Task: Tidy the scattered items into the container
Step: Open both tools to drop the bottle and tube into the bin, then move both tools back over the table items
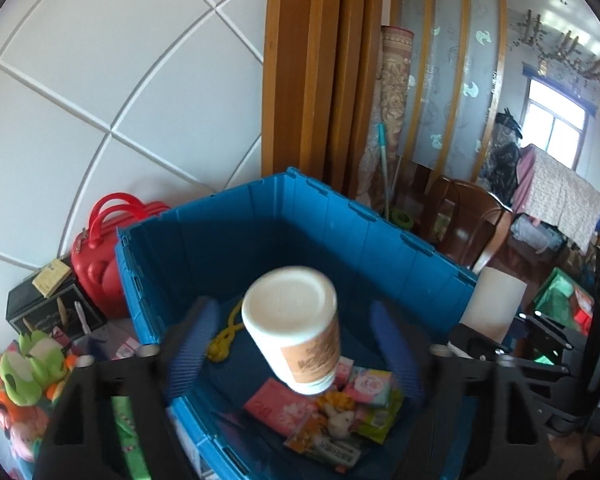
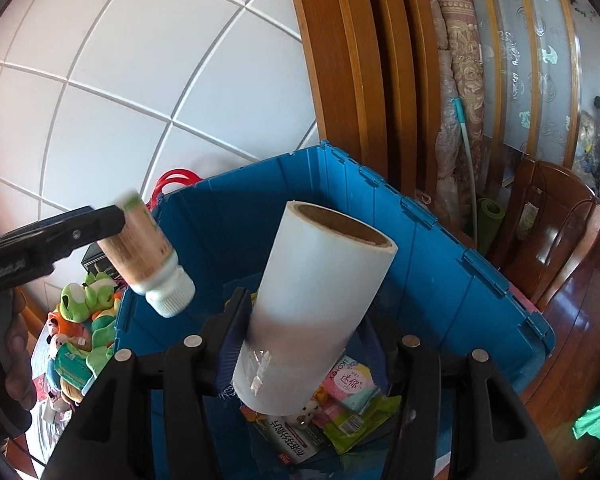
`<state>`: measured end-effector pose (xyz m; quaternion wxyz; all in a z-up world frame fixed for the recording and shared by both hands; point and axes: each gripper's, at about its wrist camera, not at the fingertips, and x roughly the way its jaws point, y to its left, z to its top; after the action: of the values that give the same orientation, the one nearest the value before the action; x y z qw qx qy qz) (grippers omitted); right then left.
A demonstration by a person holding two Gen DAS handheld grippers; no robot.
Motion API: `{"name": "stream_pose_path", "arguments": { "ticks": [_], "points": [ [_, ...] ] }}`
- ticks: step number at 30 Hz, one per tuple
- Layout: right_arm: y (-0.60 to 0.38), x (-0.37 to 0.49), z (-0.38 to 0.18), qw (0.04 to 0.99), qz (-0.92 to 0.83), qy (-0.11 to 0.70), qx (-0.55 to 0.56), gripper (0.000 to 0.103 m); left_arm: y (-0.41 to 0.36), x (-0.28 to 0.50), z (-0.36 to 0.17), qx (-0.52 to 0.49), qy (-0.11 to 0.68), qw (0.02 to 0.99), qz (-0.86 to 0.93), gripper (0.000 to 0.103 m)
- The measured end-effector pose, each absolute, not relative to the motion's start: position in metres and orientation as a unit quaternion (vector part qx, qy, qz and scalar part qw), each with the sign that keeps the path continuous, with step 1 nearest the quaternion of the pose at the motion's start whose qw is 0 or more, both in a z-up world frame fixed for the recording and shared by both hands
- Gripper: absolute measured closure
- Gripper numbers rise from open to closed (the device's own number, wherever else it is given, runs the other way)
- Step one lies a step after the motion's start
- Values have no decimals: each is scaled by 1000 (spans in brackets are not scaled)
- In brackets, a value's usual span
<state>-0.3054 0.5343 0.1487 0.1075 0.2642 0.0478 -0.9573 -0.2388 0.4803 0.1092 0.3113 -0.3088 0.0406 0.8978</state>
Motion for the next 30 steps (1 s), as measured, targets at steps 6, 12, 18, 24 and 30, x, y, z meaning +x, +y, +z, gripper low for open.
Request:
{"name": "stream_pose_path", "arguments": {
  "ticks": [6, 12, 18, 24, 30],
  "points": [
    [531, -308, 155, 106, -963, 59, 242, 0, 473, -246, 104, -315, 33, 297, 901, 1],
    [527, -309, 154, 116, -962, 58, 242, 0, 451, -247, 100, -320, 18, 278, 906, 1],
    [519, -304, 152, 129, -960, 63, 239, 0, 427, -239, 97, -322, 8, 258, 911, 1],
    [489, -293, 147, 163, -954, 78, 239, 0, 391, -226, 89, -320, 4, 229, 919, 1],
    [444, -280, 136, 210, -942, 100, 241, 0, 332, -210, 71, -328, -12, 179, 928, 1]
  ]
}}
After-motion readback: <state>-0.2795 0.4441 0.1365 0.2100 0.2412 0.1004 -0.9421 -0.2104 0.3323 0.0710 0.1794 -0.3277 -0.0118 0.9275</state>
